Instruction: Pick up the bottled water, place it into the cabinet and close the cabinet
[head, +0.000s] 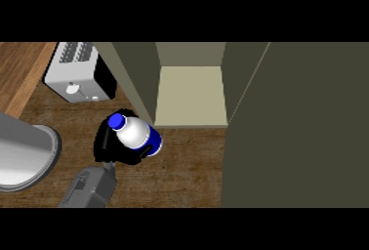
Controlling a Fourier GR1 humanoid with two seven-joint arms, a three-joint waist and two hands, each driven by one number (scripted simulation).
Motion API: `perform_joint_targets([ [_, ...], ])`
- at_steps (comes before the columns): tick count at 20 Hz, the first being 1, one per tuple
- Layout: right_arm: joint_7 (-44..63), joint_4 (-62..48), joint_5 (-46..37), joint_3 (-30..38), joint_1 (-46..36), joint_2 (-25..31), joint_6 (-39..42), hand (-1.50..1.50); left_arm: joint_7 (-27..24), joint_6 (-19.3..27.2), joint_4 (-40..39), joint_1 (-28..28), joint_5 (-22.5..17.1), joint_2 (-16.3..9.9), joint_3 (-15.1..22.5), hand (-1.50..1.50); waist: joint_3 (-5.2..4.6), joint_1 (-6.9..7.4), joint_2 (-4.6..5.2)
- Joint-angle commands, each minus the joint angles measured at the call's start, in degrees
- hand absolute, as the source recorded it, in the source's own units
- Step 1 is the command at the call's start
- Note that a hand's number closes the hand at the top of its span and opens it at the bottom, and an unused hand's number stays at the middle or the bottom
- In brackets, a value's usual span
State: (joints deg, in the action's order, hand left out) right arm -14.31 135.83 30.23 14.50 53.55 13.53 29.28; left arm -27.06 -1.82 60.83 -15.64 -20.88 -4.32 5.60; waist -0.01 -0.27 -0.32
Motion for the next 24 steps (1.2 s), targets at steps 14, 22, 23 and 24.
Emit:
perform_joint_targets([
  [14, 3.2, 9.8, 6.7, 0.8, 0.2, 0.9, -3.3, -1.5, 10.9, 24.6, 4.0, -11.6, 6.0, 4.1, 8.9, 1.5, -0.07, -0.97, 0.51],
  [22, 2.3, 7.0, 7.9, 0.1, -1.0, 3.6, -2.0, -1.5, 16.4, 32.5, -0.5, -16.8, 9.2, 4.1, 10.4, 1.5, -0.11, -3.15, 0.95],
  [23, 2.1, 7.3, 9.5, 1.6, 0.6, 4.5, -0.9, -1.5, 16.8, 32.6, 0.6, -15.2, 9.7, 3.4, 11.1, 1.5, -0.1, -3.16, 0.67],
  [24, 1.2, 6.9, 7.6, -0.1, -0.3, 3.0, -1.4, -1.5, 17.2, 31.9, 0.4, -16.1, 8.5, 3.2, 9.8, 1.5, -0.1, -3.19, 0.75],
])
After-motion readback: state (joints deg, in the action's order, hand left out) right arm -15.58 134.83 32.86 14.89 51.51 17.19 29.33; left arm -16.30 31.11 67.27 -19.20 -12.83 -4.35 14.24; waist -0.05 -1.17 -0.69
